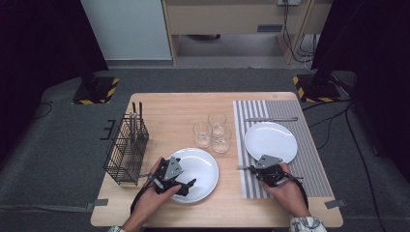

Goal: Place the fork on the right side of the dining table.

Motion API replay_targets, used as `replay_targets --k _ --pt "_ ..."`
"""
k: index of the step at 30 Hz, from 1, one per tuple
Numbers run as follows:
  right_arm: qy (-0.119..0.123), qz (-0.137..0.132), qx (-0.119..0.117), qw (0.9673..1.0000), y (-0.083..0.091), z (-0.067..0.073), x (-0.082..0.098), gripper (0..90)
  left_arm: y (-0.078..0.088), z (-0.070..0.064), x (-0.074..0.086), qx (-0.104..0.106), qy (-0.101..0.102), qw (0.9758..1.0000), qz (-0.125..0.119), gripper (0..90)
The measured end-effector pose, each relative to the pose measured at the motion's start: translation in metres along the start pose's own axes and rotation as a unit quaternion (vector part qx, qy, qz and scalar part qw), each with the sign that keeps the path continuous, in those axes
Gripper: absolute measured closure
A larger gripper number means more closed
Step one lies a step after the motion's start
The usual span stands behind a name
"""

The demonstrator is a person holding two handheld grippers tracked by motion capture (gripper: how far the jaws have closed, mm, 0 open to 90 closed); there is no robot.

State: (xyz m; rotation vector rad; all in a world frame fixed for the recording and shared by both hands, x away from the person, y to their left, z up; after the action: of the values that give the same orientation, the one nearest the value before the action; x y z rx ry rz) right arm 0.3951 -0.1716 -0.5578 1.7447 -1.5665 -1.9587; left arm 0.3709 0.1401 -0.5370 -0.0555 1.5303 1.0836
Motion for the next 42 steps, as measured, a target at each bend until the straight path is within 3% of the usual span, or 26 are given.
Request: replay_targets --k 6,10,13,17,21,28,35,38,42 --pt "0.008 -0.002 -0.01 0.9999 0.005 0.004 0.002 86.9 0.0 0.0 0.0 0.0 -0.001 1.0 0.001 5.2" --pt "-0.002 0.003 -0.009 1.0 0.003 0.002 0.006 76.1 0.0 -0.001 0.0 0.001 -0.003 1.0 0.001 5.2" --pt "-0.026 -0.023 -0.02 0.9992 0.005 0.003 0.001 64.5 0.0 -0.001 0.0 0.001 -0.003 1.0 0.001 5.2" --pt "-0.033 -0.039 -0.016 0.9986 0.007 0.001 -0.004 67.7 -0.001 -0.001 0.0 0.001 -0.004 1.0 0.003 5.5" --pt "-0.023 -0.031 -0.019 0.9991 0.004 0.005 -0.004 75.8 -0.001 -0.001 0.0 0.001 -0.005 1.0 0.003 5.5" --pt "-0.013 -0.022 -0.021 0.9995 -0.002 0.007 -0.003 80.0 -0.001 -0.002 0.0 0.004 -0.005 1.0 0.005 5.7" --pt "0.001 -0.018 -0.024 0.9995 0.002 0.007 -0.001 86.1 -0.001 -0.002 0.0 0.003 -0.005 1.0 0.004 5.7" --pt "-0.002 -0.019 -0.028 0.9994 0.003 0.007 0.0 83.6 -0.001 -0.002 0.0 0.003 -0.006 1.0 0.004 5.7" --pt "-0.009 -0.025 -0.025 0.9993 0.003 0.007 -0.002 72.9 0.0 -0.002 0.0 0.003 -0.005 1.0 0.003 5.7"
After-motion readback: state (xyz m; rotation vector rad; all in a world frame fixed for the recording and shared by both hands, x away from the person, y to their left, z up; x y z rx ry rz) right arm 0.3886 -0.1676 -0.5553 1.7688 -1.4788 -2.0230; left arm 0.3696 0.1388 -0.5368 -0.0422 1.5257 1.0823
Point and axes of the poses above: each handheld gripper's, and its own axes: y roughly backward along the jaws, x roughly out of its underside, z roughly to its left, the point moved 5 cm from there along -y, roughly forward along the jaws, and after that the axes turned 1 degree about y, right-handed, at the moved point
